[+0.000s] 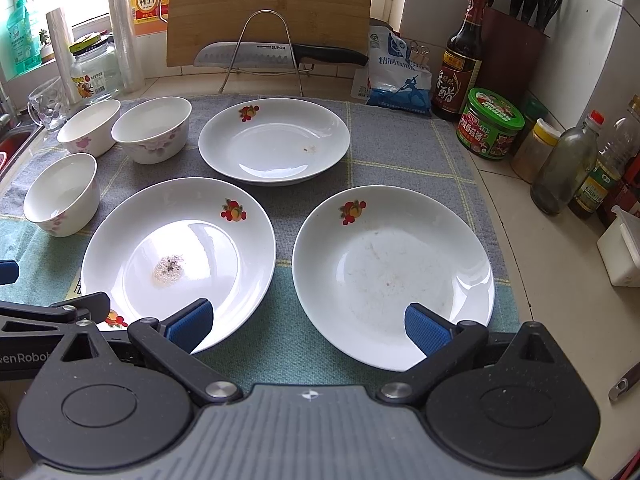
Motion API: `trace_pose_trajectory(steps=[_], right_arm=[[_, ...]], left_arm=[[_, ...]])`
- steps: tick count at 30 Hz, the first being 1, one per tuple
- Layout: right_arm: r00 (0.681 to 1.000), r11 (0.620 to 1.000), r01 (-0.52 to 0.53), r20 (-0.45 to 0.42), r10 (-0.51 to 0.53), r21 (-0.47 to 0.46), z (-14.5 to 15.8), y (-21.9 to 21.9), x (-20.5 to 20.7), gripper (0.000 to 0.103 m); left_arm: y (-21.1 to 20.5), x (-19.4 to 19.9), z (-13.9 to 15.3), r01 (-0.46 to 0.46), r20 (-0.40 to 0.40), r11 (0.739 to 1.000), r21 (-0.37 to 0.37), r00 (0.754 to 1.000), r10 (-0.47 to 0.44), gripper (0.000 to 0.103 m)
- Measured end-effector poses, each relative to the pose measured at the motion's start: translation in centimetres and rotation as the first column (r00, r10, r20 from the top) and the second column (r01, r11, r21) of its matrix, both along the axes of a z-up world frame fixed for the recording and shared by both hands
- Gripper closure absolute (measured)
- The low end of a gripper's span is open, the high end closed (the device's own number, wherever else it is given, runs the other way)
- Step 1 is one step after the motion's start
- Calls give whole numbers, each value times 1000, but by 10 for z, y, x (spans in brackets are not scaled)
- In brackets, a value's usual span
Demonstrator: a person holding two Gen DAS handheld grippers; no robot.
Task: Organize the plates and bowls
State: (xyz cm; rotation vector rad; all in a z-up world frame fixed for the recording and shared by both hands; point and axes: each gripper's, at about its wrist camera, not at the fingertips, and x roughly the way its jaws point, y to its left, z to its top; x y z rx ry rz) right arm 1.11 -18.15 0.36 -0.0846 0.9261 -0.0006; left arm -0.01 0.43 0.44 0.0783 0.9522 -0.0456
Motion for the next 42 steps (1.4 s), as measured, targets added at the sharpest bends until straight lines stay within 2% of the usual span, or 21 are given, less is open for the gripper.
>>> trace_pose_trajectory(steps=[42], right_arm=[[1000,1000,0,21,0,-13,7,3,-3,0]], left_arm=[[3,-1,8,10,12,1000,-3,1000,-10,1]])
